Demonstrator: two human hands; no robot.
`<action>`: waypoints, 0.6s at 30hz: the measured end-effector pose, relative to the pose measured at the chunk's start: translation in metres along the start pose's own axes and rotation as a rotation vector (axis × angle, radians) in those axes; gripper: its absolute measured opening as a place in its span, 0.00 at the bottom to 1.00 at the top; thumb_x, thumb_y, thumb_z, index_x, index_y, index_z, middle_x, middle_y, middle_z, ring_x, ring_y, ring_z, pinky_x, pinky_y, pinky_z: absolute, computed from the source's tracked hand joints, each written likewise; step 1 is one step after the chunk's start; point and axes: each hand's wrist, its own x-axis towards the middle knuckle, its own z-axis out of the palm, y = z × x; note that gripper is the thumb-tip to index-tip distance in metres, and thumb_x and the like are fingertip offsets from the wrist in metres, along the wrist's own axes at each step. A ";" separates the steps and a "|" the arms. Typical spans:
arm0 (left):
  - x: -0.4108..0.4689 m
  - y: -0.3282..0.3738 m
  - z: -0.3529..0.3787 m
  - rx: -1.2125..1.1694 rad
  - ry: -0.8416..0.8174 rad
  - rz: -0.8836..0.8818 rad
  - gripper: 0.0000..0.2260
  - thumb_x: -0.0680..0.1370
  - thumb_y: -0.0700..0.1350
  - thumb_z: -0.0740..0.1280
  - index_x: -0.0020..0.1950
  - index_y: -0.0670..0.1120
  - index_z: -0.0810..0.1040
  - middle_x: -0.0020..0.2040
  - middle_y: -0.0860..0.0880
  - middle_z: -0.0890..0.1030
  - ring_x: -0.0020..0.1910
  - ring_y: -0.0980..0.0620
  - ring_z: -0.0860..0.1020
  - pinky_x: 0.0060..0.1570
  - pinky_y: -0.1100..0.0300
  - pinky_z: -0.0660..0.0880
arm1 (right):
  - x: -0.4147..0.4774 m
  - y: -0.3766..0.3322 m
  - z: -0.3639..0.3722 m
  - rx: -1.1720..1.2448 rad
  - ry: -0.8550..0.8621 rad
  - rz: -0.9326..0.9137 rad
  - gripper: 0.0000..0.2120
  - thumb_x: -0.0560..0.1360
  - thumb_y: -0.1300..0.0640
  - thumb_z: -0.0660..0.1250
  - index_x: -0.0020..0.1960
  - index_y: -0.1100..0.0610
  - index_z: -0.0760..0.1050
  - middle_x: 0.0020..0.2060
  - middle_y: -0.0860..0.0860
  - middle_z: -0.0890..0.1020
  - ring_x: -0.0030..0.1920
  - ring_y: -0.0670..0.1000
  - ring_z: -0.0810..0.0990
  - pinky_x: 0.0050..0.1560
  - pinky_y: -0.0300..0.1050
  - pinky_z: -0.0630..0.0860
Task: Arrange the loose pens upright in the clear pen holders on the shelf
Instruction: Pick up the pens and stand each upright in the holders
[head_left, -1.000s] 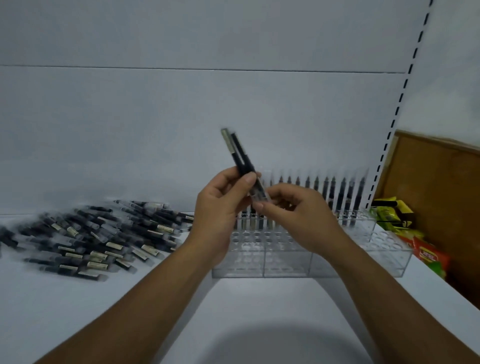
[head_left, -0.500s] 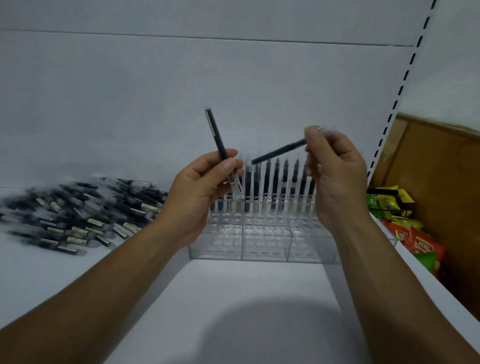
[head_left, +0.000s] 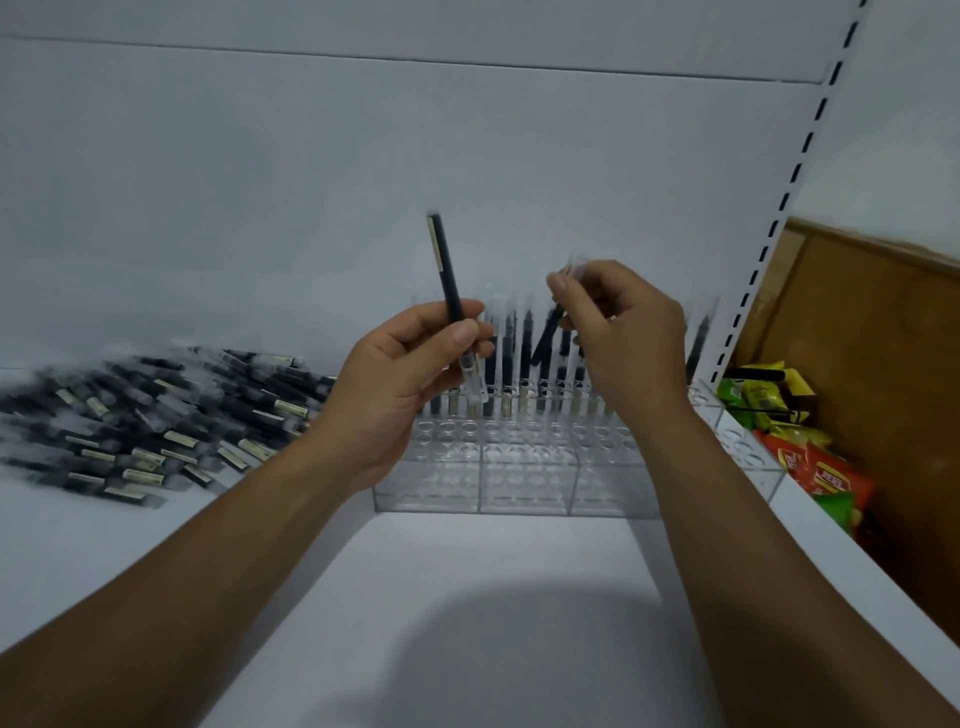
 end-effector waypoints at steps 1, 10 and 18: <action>0.000 0.000 -0.001 -0.008 -0.002 -0.002 0.12 0.70 0.45 0.68 0.52 0.47 0.80 0.45 0.51 0.85 0.46 0.56 0.82 0.48 0.64 0.78 | 0.002 -0.001 0.001 -0.010 -0.001 0.005 0.07 0.77 0.49 0.69 0.45 0.52 0.81 0.36 0.47 0.83 0.39 0.50 0.82 0.43 0.51 0.81; 0.000 0.001 -0.003 -0.022 -0.016 -0.019 0.13 0.70 0.45 0.68 0.54 0.46 0.80 0.45 0.51 0.85 0.46 0.56 0.82 0.46 0.65 0.77 | 0.006 -0.004 0.006 -0.053 0.003 0.009 0.07 0.77 0.48 0.69 0.45 0.51 0.80 0.36 0.47 0.83 0.38 0.50 0.83 0.44 0.52 0.82; 0.002 0.002 -0.005 -0.042 0.004 -0.042 0.13 0.71 0.44 0.68 0.54 0.46 0.80 0.46 0.50 0.85 0.47 0.55 0.82 0.45 0.65 0.77 | 0.004 -0.003 0.008 -0.208 -0.114 0.017 0.09 0.77 0.48 0.69 0.44 0.53 0.81 0.34 0.47 0.82 0.36 0.49 0.81 0.42 0.48 0.80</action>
